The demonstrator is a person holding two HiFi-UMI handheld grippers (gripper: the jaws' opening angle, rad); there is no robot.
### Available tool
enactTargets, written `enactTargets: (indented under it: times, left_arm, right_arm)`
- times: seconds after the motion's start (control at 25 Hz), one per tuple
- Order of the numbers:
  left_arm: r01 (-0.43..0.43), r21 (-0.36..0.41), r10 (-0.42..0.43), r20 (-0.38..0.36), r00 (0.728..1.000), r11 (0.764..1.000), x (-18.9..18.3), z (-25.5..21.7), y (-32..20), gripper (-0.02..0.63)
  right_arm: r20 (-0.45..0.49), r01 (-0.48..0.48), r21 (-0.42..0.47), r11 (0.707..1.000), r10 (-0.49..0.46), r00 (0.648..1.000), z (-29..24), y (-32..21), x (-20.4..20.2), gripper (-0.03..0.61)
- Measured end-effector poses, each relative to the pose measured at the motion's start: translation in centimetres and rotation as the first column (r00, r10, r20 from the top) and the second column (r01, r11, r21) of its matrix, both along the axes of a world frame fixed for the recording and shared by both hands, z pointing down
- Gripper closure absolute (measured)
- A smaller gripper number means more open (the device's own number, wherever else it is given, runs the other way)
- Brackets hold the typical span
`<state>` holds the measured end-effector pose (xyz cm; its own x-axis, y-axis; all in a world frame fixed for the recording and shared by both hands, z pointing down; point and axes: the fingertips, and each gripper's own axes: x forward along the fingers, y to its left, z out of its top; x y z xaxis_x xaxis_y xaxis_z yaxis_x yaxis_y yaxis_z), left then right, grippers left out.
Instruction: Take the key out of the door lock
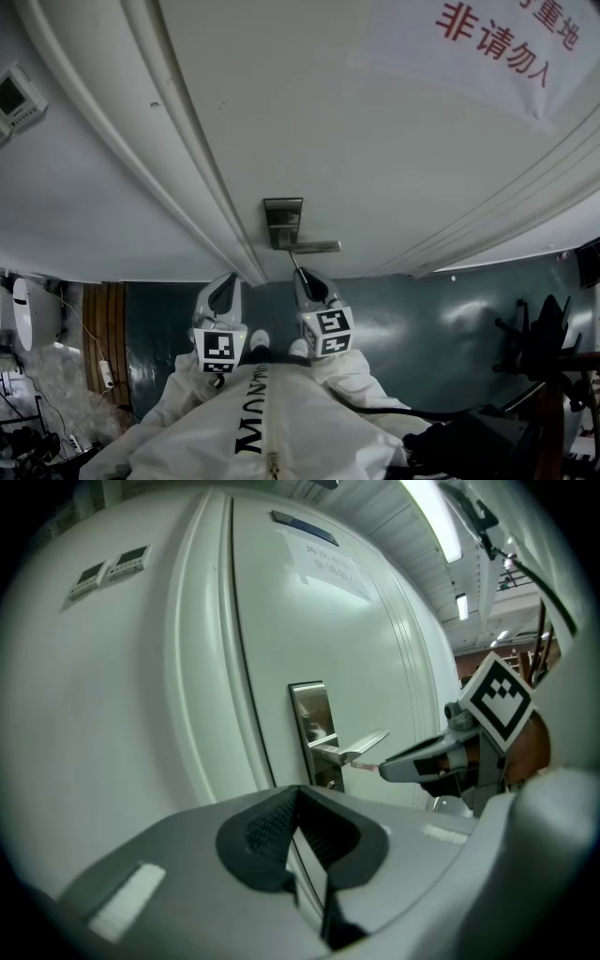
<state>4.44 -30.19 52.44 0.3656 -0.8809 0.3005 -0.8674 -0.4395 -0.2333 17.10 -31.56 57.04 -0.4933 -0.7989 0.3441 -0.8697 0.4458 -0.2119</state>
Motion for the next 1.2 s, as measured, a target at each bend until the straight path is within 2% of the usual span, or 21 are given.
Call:
enactTargets:
  times: [0.08, 0.16, 0.44, 0.72, 1.0, 1.2]
  left_arm:
    - [0.002, 0.004, -0.002, 0.003, 1.0, 1.0, 0.2, -0.1, 0.0, 0.614]
    - [0.009, 0.008, -0.009, 0.005, 1.0, 1.0, 0.4, -0.1, 0.1, 0.614]
    - [0.076, 0.001, -0.076, -0.009, 0.997, 0.997, 0.1, -0.1, 0.5, 0.614]
    - [0.11, 0.042, -0.11, -0.004, 0.994, 0.993, -0.7, -0.6, 1.9, 0.614]
    - [0.06, 0.109, -0.055, -0.043, 0.998, 0.992, -1.1, -2.4, 3.9, 0.614]
    - [0.01, 0.12, -0.002, -0.068, 0.998, 0.993, -2.6, -2.8, 7.1, 0.614]
  right_arm:
    - [-0.077, 0.021, 0.034, 0.999, -0.018, 0.997, -0.4, 0.2, -0.2, 0.557]
    - [-0.108, 0.029, 0.061, 0.998, -0.022, 0.994, -1.0, 0.5, -0.1, 0.557]
    - [-0.07, 0.033, 0.106, 0.994, -0.025, 0.997, -2.6, 1.1, 1.1, 0.557]
    - [-0.072, 0.041, 0.133, 0.99, -0.031, 0.997, -2.7, 2.2, 1.6, 0.555]
    - [-0.09, -0.015, 0.2, 0.98, 0.034, 0.995, -5.1, 4.9, 1.7, 0.555]
    - [-0.09, -0.088, 0.202, 0.975, 0.108, 0.99, -5.7, 8.2, 0.9, 0.555]
